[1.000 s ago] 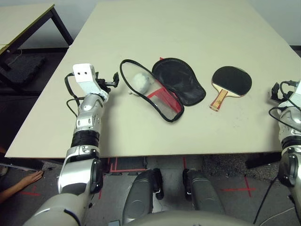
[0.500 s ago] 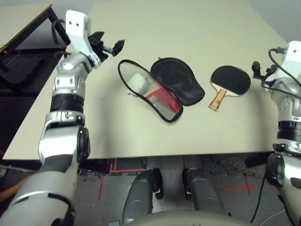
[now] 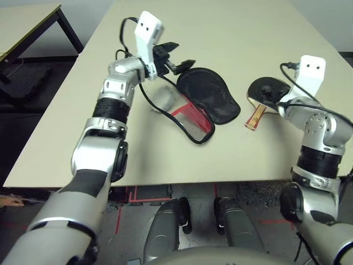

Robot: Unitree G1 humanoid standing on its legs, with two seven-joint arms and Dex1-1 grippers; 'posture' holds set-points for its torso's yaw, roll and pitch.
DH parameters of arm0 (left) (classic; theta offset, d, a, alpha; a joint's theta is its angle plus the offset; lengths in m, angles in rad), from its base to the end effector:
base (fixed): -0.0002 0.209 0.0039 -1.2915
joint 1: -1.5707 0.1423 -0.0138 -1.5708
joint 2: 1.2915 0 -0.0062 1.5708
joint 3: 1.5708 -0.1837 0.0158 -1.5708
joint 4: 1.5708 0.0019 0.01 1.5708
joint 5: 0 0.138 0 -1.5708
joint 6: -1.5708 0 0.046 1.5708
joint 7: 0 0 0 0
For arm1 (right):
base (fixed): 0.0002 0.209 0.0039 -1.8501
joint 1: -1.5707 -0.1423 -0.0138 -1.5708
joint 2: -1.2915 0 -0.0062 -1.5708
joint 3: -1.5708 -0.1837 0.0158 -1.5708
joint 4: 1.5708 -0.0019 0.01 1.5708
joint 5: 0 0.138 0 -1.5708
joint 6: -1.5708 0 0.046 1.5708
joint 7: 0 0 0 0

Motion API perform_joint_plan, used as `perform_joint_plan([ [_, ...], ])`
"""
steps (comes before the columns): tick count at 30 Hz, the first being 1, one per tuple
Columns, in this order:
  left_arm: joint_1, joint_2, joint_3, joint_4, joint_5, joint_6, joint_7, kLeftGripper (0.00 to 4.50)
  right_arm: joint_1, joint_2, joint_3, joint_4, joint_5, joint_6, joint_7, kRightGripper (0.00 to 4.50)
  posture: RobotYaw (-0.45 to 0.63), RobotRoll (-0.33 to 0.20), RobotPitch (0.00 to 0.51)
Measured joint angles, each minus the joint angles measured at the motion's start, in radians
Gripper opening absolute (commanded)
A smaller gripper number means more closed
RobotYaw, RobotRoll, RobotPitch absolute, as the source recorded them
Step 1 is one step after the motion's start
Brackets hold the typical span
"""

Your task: Store the ping-pong paddle in its case and zip it.

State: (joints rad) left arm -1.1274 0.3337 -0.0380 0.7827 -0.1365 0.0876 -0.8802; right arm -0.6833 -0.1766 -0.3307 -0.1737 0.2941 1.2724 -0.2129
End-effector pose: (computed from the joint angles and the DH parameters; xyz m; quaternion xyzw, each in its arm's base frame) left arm 0.3663 0.1618 0.2332 0.1464 -0.0708 -0.4383 0.8840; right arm 0.2776 -0.1856 0.1896 0.0732 0.1998 -0.0677 0.9747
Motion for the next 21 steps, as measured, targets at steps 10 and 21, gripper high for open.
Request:
perform_joint_plan([
  [10,0.061,-0.030,-0.027,-0.089,0.000,0.044,-0.023,4.50,-0.004,0.048,0.035,0.018,-0.056,0.036,0.005,4.48,-0.05,0.000,0.147],
  [21,0.083,-0.040,-0.049,-0.142,0.000,0.080,-0.030,4.50,-0.013,0.096,0.074,0.083,-0.121,0.031,0.000,4.48,-0.03,0.000,0.158],
])
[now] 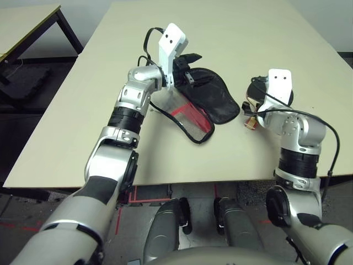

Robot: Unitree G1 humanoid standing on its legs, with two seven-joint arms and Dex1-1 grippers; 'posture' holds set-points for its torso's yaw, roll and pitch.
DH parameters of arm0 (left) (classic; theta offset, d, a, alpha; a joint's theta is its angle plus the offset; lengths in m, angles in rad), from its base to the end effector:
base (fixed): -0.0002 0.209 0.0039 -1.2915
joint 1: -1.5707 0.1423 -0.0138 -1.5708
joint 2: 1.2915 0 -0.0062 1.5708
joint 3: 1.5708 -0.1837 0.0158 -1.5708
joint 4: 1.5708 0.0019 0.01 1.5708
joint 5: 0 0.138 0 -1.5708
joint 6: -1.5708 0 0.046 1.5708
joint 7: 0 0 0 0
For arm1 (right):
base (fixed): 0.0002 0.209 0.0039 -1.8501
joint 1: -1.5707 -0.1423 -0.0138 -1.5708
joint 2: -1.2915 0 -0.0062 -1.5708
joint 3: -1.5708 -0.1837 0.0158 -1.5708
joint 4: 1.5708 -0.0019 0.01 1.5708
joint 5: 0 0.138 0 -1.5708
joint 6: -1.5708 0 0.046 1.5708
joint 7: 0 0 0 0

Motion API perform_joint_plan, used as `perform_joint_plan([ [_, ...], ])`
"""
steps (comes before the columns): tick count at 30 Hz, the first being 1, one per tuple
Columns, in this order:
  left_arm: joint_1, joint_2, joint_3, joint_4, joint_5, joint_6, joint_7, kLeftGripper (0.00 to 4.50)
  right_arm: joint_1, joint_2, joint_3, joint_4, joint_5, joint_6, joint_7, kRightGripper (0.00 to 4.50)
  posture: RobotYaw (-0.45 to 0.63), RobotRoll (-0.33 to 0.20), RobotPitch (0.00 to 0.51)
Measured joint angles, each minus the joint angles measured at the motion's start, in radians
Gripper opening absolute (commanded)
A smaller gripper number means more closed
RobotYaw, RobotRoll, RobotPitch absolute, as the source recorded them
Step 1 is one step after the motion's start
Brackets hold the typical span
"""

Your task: Store the ping-pong paddle in its case and zip it.

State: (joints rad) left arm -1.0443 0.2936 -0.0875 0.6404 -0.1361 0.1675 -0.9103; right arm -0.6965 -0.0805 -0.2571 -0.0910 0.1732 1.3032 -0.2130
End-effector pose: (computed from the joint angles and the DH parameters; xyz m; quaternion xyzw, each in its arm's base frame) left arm 0.3579 0.1433 0.2187 0.1487 -0.0483 -0.4833 0.8614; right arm 0.2863 -0.1574 0.1722 0.0430 0.2645 -0.0582 0.9617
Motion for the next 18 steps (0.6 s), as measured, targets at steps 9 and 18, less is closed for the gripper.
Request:
perform_joint_plan([
  [9,0.007,0.000,0.000,-0.031,-0.001,0.018,0.007,4.50,0.000,0.013,0.003,0.039,-0.059,-0.048,-0.022,3.33,-0.03,0.000,0.158],
  [18,0.007,0.000,0.000,-0.044,-0.003,0.027,0.010,4.50,-0.001,0.020,-0.010,0.050,-0.098,-0.077,-0.039,1.03,-0.04,0.000,0.155],
])
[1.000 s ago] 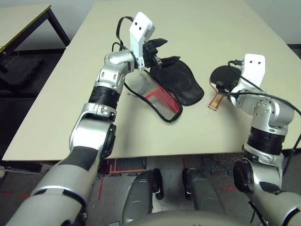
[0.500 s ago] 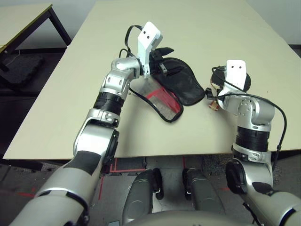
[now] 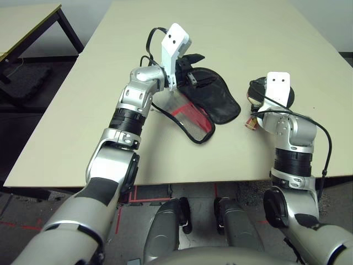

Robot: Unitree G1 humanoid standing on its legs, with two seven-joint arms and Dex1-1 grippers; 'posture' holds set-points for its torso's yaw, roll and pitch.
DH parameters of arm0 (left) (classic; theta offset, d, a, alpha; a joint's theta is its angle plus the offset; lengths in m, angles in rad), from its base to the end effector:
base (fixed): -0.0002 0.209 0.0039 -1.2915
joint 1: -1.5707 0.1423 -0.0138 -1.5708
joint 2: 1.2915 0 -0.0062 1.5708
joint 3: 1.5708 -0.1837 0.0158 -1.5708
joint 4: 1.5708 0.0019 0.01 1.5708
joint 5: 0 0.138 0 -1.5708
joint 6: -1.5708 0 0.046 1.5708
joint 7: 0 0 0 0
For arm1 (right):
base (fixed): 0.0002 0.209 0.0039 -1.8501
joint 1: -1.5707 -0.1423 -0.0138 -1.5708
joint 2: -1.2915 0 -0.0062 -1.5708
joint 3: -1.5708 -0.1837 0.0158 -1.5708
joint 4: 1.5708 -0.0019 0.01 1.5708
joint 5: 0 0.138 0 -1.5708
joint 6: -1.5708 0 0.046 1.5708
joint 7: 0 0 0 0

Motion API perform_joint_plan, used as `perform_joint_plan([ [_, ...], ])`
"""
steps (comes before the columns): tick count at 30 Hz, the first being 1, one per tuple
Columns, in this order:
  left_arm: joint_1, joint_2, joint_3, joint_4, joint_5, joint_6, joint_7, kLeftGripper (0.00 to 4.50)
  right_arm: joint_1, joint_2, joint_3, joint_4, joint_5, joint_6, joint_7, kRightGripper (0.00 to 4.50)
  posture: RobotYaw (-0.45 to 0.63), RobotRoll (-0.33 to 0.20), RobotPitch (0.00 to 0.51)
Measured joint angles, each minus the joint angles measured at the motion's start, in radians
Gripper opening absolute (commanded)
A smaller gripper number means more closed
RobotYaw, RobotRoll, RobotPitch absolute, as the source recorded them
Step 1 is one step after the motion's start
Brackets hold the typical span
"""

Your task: Store the ping-pong paddle in its case and zip it.

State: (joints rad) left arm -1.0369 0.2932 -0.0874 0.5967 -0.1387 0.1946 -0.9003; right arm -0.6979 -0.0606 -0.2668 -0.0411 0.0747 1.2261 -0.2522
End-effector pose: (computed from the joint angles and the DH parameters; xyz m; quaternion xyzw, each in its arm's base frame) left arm 0.3555 0.1415 0.2221 0.1492 -0.0530 -0.4820 0.8617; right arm 0.2913 -0.1591 0.1663 0.0255 0.2541 -0.1162 0.9598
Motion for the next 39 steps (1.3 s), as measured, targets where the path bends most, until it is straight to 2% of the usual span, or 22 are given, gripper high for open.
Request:
perform_joint_plan([
  [9,0.000,0.000,0.000,0.000,-0.001,0.000,0.007,4.50,0.000,-0.002,-0.010,-0.019,-0.013,0.019,0.003,1.03,-0.06,0.000,0.157],
  [11,0.000,-0.001,0.000,0.000,-0.001,0.000,0.008,4.50,-0.002,-0.003,-0.012,-0.032,-0.013,0.043,0.007,1.79,-0.06,0.000,0.158],
  [13,0.000,-0.003,0.000,0.000,-0.001,-0.001,0.012,4.50,-0.006,-0.001,-0.017,-0.052,-0.013,0.079,0.010,2.28,-0.07,0.000,0.159],
  [20,0.000,-0.015,0.000,0.003,-0.004,-0.009,0.019,4.50,-0.027,0.013,-0.022,-0.122,-0.020,0.164,0.014,4.44,-0.07,0.000,0.159],
  [29,0.000,-0.017,0.006,0.004,-0.008,-0.015,0.033,4.50,0.000,0.023,-0.022,-0.159,-0.053,0.206,0.015,4.48,-0.05,0.000,0.161],
  [39,0.003,-0.014,0.012,0.003,-0.011,-0.015,0.042,4.50,0.030,0.041,-0.021,-0.117,-0.073,0.188,0.026,4.48,-0.04,0.000,0.172],
])
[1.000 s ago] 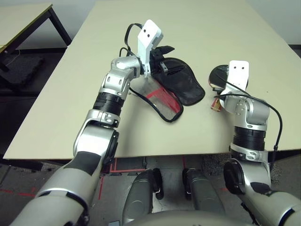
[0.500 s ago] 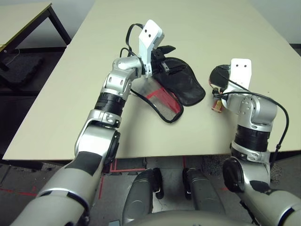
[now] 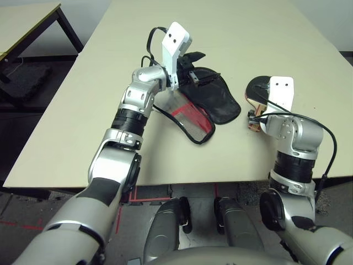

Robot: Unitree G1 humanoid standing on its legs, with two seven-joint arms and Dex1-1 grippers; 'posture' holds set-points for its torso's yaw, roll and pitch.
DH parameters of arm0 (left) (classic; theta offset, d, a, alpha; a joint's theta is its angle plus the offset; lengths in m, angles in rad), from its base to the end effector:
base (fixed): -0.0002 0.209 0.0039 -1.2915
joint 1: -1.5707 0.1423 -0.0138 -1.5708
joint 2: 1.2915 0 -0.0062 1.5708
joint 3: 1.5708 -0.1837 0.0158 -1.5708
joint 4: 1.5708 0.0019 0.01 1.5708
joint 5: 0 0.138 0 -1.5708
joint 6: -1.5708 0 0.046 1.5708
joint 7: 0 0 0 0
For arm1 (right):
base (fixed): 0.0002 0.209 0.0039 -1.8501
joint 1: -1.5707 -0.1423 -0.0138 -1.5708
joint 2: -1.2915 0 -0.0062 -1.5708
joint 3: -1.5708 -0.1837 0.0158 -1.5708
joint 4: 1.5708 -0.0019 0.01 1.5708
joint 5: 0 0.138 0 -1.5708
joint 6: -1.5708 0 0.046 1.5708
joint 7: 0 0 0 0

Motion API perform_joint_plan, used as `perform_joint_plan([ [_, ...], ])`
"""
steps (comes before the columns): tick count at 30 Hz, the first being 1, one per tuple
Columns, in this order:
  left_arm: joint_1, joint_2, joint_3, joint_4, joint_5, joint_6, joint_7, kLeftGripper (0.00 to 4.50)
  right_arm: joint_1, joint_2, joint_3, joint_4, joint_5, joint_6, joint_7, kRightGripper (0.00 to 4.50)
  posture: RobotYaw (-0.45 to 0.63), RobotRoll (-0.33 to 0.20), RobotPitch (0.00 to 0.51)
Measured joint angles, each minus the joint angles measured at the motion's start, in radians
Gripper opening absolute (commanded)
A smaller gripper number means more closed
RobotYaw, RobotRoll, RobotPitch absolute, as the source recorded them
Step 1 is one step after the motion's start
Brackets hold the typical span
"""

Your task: Store the ping-pong paddle in its case and zip it.

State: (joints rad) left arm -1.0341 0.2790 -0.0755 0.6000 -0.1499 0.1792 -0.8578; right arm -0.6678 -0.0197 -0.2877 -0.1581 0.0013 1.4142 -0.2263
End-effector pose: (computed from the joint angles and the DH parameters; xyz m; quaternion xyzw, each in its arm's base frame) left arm 0.3554 0.1393 0.2208 0.1363 -0.0662 -0.4674 0.8709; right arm 0.2763 -0.1590 0.1648 0.0238 0.3073 -0.1251 0.9430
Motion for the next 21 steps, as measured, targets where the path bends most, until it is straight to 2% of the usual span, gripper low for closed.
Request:
perform_joint_plan([
  [3,0.001,0.002,0.001,0.000,0.000,0.000,0.002,4.50,0.001,0.001,0.005,0.009,-0.001,-0.016,0.007,3.94,-0.04,0.000,0.174],
  [8,0.010,0.005,0.001,-0.002,-0.005,0.000,0.002,4.50,0.001,0.004,0.027,0.024,-0.001,-0.035,0.015,2.32,-0.04,0.000,0.174],
  [12,0.012,0.009,0.003,-0.002,-0.009,0.000,0.008,4.50,0.002,-0.003,0.026,0.038,-0.012,-0.056,0.012,1.26,-0.04,0.000,0.173],
  [21,0.012,0.009,0.014,-0.001,-0.012,0.000,0.015,4.50,0.000,0.001,-0.005,0.068,-0.014,-0.113,-0.006,1.17,-0.05,0.000,0.162],
])
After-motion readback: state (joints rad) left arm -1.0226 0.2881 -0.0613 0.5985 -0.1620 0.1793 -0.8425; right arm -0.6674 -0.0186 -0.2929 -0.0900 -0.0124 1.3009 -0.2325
